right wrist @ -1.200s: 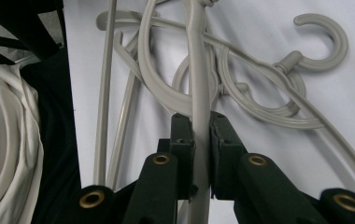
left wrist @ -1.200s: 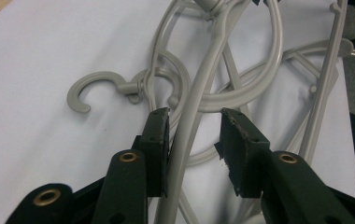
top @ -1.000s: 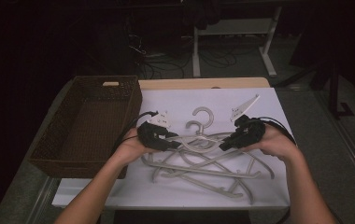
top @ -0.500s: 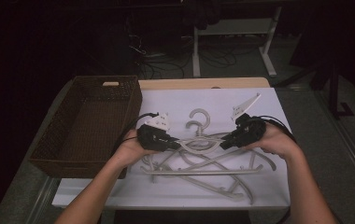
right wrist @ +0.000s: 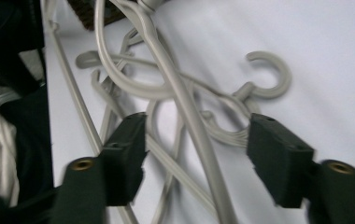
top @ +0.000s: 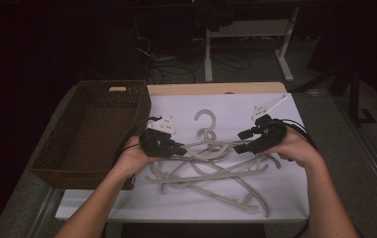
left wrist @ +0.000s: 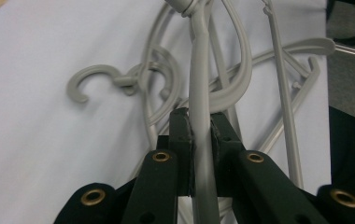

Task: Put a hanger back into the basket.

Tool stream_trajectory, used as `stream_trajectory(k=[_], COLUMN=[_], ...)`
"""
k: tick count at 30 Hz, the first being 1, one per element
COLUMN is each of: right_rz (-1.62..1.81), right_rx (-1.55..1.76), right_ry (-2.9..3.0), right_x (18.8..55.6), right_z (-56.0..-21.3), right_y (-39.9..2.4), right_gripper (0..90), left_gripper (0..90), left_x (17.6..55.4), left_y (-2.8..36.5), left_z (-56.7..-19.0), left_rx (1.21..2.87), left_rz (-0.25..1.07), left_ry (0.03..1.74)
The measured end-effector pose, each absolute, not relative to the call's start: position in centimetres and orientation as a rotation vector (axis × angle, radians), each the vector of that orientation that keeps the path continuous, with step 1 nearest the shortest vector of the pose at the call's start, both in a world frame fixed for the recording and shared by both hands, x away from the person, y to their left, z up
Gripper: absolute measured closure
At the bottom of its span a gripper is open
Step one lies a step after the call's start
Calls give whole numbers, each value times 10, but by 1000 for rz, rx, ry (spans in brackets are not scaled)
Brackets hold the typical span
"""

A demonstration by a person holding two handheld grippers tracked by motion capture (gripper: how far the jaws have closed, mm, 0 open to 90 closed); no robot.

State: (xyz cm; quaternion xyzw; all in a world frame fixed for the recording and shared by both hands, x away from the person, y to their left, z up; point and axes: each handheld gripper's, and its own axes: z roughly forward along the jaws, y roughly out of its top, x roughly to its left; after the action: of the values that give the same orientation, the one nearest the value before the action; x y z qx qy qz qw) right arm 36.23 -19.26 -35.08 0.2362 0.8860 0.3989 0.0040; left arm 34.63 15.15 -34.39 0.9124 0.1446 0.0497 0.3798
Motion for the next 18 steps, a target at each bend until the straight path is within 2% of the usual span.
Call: stream_trajectory(k=[9,18], right_rz=[1244,1219], right_rx=[787,835], right_ry=[2685,2618], right_x=[359,357], right_z=[-344,-346], right_y=[-209,-216], right_gripper=[252,209], left_gripper=[822,821], left_x=[347,355], left_y=[175,225], left_z=[-311,-285], left_rx=[2324,2268], left_rz=[195,251], left_ry=[447,532])
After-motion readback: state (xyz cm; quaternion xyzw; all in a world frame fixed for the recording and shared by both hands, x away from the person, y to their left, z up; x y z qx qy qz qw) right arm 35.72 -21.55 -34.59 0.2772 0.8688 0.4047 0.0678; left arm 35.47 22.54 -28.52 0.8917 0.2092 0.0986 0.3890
